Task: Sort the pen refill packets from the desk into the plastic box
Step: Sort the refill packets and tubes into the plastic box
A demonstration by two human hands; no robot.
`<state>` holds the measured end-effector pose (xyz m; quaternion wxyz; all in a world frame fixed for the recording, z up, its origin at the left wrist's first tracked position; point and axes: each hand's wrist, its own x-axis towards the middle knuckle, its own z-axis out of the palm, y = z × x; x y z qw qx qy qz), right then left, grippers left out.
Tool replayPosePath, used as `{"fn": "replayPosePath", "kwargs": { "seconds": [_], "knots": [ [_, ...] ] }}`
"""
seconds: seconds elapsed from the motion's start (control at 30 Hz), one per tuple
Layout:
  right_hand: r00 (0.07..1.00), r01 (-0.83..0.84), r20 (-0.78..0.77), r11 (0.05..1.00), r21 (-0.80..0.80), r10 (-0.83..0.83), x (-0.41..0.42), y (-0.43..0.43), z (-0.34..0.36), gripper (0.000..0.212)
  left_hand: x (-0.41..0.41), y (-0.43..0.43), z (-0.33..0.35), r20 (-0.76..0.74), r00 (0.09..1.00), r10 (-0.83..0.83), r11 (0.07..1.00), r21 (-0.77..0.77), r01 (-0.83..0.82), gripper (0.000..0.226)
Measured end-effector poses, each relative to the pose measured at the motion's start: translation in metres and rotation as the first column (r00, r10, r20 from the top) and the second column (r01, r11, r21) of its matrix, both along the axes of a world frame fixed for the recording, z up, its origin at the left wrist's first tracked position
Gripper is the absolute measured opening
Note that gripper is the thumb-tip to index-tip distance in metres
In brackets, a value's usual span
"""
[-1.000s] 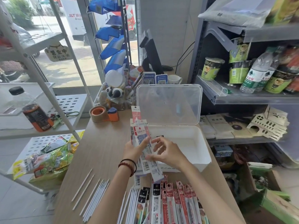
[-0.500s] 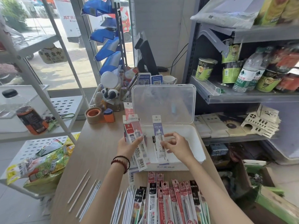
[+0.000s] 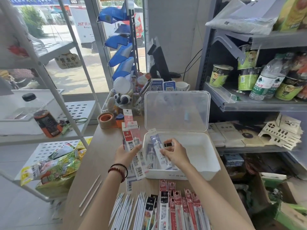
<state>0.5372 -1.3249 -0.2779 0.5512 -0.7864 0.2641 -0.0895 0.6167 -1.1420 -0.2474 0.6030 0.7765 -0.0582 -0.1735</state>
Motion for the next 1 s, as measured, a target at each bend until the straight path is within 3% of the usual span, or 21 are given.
{"fn": "replayPosePath", "kwargs": {
  "seconds": [0.2, 0.33, 0.57, 0.7, 0.83, 0.9, 1.0],
  "knots": [
    [0.996, 0.088, -0.029, 0.996, 0.012, -0.088, 0.027, 0.032, -0.011, 0.017, -0.002, 0.018, -0.002, -0.019, 1.0, 0.001, 1.0, -0.004, -0.001, 0.015],
    [0.994, 0.013, -0.108, 1.0, -0.026, -0.016, 0.032, 0.04, -0.021, 0.033, -0.005, 0.024, 0.0, -0.028, 0.999, 0.022, 1.0, -0.017, -0.022, 0.01],
    [0.964, -0.117, -0.261, 0.959, -0.259, 0.047, 0.035, 0.04, -0.026, 0.053, -0.01, 0.026, -0.003, -0.036, 0.999, 0.008, 0.999, -0.031, -0.009, 0.009],
    [0.949, -0.15, -0.312, 0.938, -0.312, 0.048, 0.038, 0.043, -0.025, 0.054, -0.009, 0.028, -0.006, -0.051, 0.999, 0.013, 0.999, -0.031, -0.015, 0.009],
    [0.979, -0.091, -0.205, 0.941, -0.325, 0.024, 0.033, 0.04, -0.021, 0.042, -0.008, 0.03, -0.005, -0.052, 0.999, -0.003, 1.0, -0.027, 0.001, 0.01],
    [0.995, -0.074, -0.089, 0.968, -0.241, 0.054, 0.027, 0.04, -0.01, 0.033, -0.007, 0.029, -0.005, -0.058, 0.998, 0.003, 0.999, -0.034, -0.005, 0.011],
    [0.971, -0.241, 0.003, 0.969, -0.051, 0.241, 0.017, 0.043, 0.009, 0.033, -0.006, 0.027, -0.007, -0.065, 0.997, 0.05, 0.998, -0.045, -0.053, 0.013]
  ]
}}
